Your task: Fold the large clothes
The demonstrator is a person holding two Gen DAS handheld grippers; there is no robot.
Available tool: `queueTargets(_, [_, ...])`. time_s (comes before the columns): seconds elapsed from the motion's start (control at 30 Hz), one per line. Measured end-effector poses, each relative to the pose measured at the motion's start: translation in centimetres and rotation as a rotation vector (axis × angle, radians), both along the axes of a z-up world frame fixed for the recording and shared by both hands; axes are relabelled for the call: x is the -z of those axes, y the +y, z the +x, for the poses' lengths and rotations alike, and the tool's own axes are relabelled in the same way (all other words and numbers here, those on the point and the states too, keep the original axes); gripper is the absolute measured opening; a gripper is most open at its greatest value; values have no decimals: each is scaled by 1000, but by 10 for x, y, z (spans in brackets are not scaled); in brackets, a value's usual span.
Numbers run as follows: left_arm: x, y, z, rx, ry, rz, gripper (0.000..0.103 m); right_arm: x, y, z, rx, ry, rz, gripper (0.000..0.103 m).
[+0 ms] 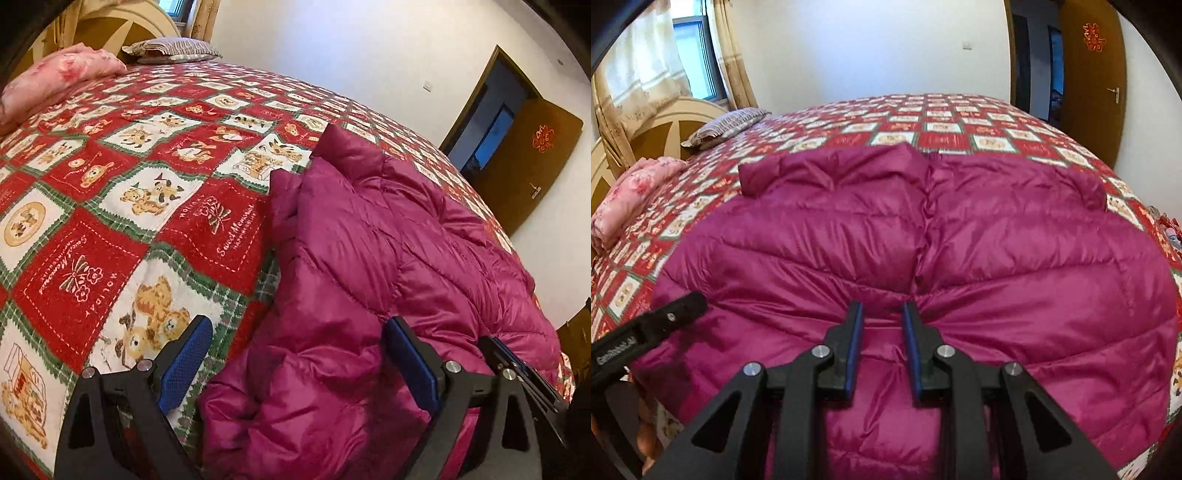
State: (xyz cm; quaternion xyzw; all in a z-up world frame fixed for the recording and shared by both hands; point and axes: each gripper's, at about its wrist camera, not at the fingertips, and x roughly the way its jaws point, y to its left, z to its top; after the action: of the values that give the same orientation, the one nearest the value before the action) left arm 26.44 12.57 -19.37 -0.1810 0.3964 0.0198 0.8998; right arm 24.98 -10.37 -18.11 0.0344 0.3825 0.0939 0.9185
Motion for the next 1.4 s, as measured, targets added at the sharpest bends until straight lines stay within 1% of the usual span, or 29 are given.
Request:
queueTargets(0.07, [0,-2,-1,9,0,0,95,2,1,1,-2,6,-2,25])
queueTargets(0.23, [0,-3,-6,72,-48,-130,95,6,-2,0,0,-3,21,25])
queueTargets(0.27, [-1,-3,-5,82,-59,-167,88,6,-3,-1,1,-2,25,25])
queueTargets(0.3, [-3,-4,-4,92,-68,-203,79,5,-3,0,1,0,28,25])
queueTargets(0.33, [-5,-4,-2,103,-70,-220,58,5,-4,0,2,4,37,25])
queueTargets(0.37, [-8,-7,0,115,-70,-228,51,5,-6,1,2,9,49,25])
queueTargets(0.4, [-12,-10,0,125,-74,-223,48,5,-8,1,1,14,60,25])
queueTargets(0.47, [-24,-16,1,149,-99,-200,34,6,-12,1,1,22,87,25])
queueTargets(0.53, [-37,-20,0,176,-131,-209,30,7,-14,2,0,25,113,25])
queueTargets(0.63, [-60,-30,-2,227,-187,-215,26,9,-21,3,3,39,177,25])
queueTargets(0.77, [-90,-61,-6,315,-242,-157,24,12,-32,5,3,68,281,25])
queueTargets(0.87, [-102,-85,-12,372,-271,-108,23,14,-40,7,-3,91,351,21])
queueTargets(0.93, [-107,-103,-15,415,-288,-66,23,12,-43,9,-21,111,366,20])
queueTargets(0.97, [-110,-113,-16,443,-296,-45,23,10,-45,10,-30,122,370,20])
queueTargets(1.03, [-115,-130,-17,493,-309,-9,23,4,-55,9,-42,139,420,20])
queueTargets(1.1, [-119,-144,-18,527,-316,25,23,-6,-77,2,-26,117,493,21])
queueTargets(1.13, [-120,-151,-16,543,-317,39,23,-11,-89,-4,-8,99,507,21])
queueTargets(1.2, [-119,-167,-13,585,-308,57,23,-20,-111,-13,22,69,518,23])
queueTargets(1.27, [-115,-183,-13,622,-301,76,23,-30,-141,-26,75,37,512,24])
queueTargets(1.4, [-100,-221,-16,710,-281,131,23,-36,-188,-49,194,-8,456,25])
